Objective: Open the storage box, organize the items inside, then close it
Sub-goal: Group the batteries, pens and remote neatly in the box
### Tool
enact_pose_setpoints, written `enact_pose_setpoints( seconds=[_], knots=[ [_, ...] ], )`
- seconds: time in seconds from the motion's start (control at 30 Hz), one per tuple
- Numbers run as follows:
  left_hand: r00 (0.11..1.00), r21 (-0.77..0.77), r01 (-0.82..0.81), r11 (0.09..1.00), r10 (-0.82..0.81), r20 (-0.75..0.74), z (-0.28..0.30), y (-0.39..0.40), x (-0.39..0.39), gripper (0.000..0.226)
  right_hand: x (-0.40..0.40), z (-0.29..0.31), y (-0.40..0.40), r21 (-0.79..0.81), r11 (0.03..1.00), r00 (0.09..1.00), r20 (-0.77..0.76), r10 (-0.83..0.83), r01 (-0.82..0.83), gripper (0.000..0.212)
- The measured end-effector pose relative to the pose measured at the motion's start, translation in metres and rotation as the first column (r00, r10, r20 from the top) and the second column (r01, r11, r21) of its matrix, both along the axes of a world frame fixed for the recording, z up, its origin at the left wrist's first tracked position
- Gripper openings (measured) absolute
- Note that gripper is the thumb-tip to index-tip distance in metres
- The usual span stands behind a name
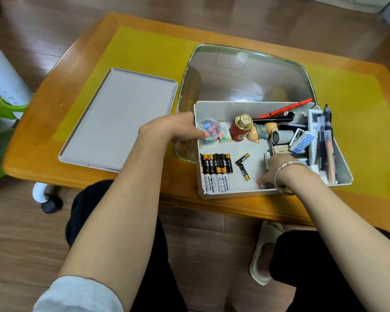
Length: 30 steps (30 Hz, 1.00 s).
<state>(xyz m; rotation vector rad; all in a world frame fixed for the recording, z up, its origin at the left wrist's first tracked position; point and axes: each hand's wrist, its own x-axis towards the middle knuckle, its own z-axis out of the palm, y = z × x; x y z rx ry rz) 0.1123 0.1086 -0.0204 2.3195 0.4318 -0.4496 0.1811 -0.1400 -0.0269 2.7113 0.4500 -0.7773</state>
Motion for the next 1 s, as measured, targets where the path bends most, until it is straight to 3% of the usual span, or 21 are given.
enact_pose_setpoints(
  seconds=[0.2, 0.3, 0.43, 0.5, 0.57, 0.73, 0.87, 1.0],
  knots=[
    [1.0, 0.0, 0.005, 1.0, -0.005, 0.007, 0.0, -0.001, -0.001, 0.056, -0.002, -0.005, 0.003, 0.086, 0.996, 0.992, 0.128, 0.004, -0.015, 0.021],
    [1.0, 0.001, 0.002, 1.0, -0.002, 0.005, -0.001, -0.001, 0.0, 0.056, -0.006, 0.003, 0.004, 0.238, 0.971, 0.99, 0.139, -0.033, -0.001, 0.029],
    [1.0, 0.006, 0.002, 1.0, -0.002, -0.004, -0.001, 0.001, 0.001, 0.057, -0.014, 0.014, 0.011, 0.494, 0.869, 0.999, -0.033, -0.03, 0.042, 0.019],
    [1.0, 0.014, 0.011, 1.0, -0.01, -0.01, 0.0, 0.001, 0.001, 0.058, -0.021, 0.014, 0.015, 0.499, 0.861, 0.981, -0.193, -0.004, 0.101, 0.01],
    [1.0, 0.016, 0.006, 1.0, -0.006, -0.009, -0.001, 0.001, 0.001, 0.057, -0.024, 0.012, 0.018, 0.46, 0.88, 0.946, -0.323, 0.044, 0.116, 0.016],
    [1.0, 0.016, -0.001, 1.0, 0.001, -0.005, -0.001, 0.0, 0.001, 0.056, -0.025, 0.011, 0.021, 0.459, 0.867, 0.924, -0.383, -0.003, 0.193, 0.034],
    [1.0, 0.011, 0.0, 1.0, 0.0, -0.001, -0.001, 0.0, 0.001, 0.057, -0.029, 0.008, 0.024, 0.501, 0.79, 0.876, -0.473, -0.09, 0.352, 0.043],
    [1.0, 0.009, 0.004, 1.0, -0.004, 0.004, -0.001, 0.001, 0.001, 0.057, -0.033, 0.007, 0.026, 0.541, 0.764, 0.884, -0.461, -0.078, 0.35, 0.058]
  ],
)
